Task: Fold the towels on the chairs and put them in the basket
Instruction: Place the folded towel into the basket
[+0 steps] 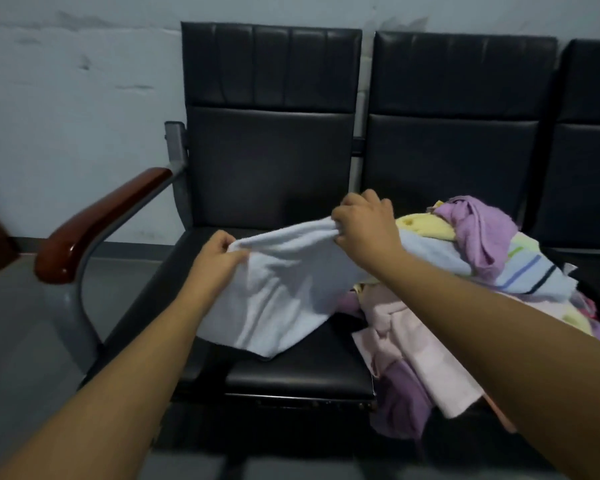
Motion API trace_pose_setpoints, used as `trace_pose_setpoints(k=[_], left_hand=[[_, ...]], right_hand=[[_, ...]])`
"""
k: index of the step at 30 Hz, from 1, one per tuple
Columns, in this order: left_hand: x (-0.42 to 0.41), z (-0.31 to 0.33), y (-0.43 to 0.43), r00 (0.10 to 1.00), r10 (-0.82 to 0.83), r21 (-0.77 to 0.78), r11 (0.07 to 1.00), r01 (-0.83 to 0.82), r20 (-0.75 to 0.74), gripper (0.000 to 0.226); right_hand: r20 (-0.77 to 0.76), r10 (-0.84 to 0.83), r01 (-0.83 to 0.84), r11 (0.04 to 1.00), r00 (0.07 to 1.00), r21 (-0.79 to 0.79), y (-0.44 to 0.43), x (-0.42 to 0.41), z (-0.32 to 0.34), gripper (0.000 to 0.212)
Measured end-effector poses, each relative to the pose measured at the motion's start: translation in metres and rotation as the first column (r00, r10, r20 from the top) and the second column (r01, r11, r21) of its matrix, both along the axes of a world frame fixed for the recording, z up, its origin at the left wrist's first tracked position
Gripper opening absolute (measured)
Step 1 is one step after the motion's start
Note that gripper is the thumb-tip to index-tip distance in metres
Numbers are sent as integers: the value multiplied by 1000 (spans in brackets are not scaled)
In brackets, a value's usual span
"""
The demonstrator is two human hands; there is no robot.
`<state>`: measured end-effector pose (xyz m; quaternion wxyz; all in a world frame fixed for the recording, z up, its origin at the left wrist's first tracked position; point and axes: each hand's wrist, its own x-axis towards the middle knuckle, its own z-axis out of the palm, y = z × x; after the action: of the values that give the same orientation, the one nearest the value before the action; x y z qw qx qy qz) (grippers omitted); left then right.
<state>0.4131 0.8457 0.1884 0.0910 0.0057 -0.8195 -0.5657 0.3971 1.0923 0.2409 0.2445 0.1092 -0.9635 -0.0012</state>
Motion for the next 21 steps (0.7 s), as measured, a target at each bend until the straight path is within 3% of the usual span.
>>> trace_pose_setpoints(k=[3,4,6,9,13,15,18,19,21], left_hand=[[14,5,1,946,-323,77,944,321,21,76],[18,5,6,929,-370,95,925,367,18,80],[27,2,13,933,-360,147,923,356,5,56],[35,-7,13,964,-266,76,962,263,33,18],[40,-17,-7,967,-225,212,957,197,121,21],[39,-20,-14,975,-171,278,952,126,144,31],[28,-23,-20,970,-60,224,975,6,235,19],[26,-25,-24,951,-69,166,986,19,301,17],[27,-34,-34,890,-269,132,963,236,368,36]], right_hand=[[50,152,-150,988,987,-39,-40,16,31,23],[78,191,-188,981,979,-44,-54,22,34,22],[145,232,-224,972,962,-68,-74,30,28,21],[267,246,-193,958,932,-211,-70,33,-5,23],[450,231,-91,946,863,-312,-40,40,-57,42],[478,190,-55,958,857,-282,-30,42,-77,28],[469,175,-26,952,866,-305,-25,40,-84,9],[451,204,-37,935,869,-353,-28,39,-83,8],[406,283,-81,890,869,-448,-39,38,-78,15]])
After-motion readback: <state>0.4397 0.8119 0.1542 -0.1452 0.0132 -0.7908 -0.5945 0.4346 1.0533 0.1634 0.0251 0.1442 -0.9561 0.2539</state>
